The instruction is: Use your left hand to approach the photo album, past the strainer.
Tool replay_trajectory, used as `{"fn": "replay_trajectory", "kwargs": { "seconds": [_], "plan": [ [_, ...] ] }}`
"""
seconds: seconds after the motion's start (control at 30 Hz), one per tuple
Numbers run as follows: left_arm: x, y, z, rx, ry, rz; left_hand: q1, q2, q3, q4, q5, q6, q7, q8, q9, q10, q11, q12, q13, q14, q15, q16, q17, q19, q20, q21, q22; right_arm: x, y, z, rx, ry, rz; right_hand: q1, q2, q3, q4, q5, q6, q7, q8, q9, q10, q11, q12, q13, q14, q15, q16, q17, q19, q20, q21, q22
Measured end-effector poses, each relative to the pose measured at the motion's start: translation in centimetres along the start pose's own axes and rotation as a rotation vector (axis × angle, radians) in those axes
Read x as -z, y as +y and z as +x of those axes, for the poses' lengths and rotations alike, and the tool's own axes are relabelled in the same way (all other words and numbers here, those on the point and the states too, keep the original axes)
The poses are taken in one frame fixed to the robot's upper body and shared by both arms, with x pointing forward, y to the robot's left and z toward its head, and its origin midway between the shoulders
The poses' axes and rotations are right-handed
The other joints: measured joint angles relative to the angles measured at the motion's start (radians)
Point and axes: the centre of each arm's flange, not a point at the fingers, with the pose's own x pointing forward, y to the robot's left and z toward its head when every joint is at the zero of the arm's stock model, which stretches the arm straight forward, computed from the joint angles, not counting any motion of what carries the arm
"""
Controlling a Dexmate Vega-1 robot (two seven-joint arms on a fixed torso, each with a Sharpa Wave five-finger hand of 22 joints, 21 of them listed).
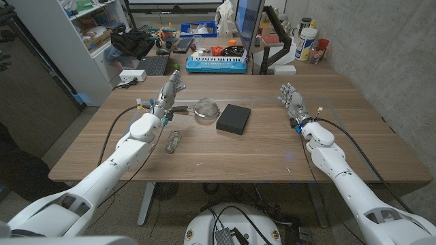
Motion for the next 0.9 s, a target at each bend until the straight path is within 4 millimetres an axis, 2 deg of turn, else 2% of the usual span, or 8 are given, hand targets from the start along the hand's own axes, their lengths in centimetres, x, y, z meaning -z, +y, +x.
{"fn": "replay_trajectory", "kwargs": {
  "seconds": [0.9],
  "plan": [
    [-2.4, 0.5, 1.7, 0.044, -0.058, 0.113, 0.0, 0.0, 0.0, 0.0, 0.004, 0.0, 0.0, 0.0, 0.0, 0.0, 0.0, 0.0, 0.0, 0.0, 0.0, 0.0, 0.0, 0.0, 0.0, -0.008, 0.0, 0.0, 0.7, 0.3, -0.005, -0.005, -0.004, 0.0, 0.0, 0.0, 0.0, 0.0, 0.009, -0.002, 0.0, 0.0, 0.005, -0.005, 0.0, 0.0, 0.0, 0.0, 0.0, 0.0, 0.0, 0.0, -0.004, 0.0]
  ]
}}
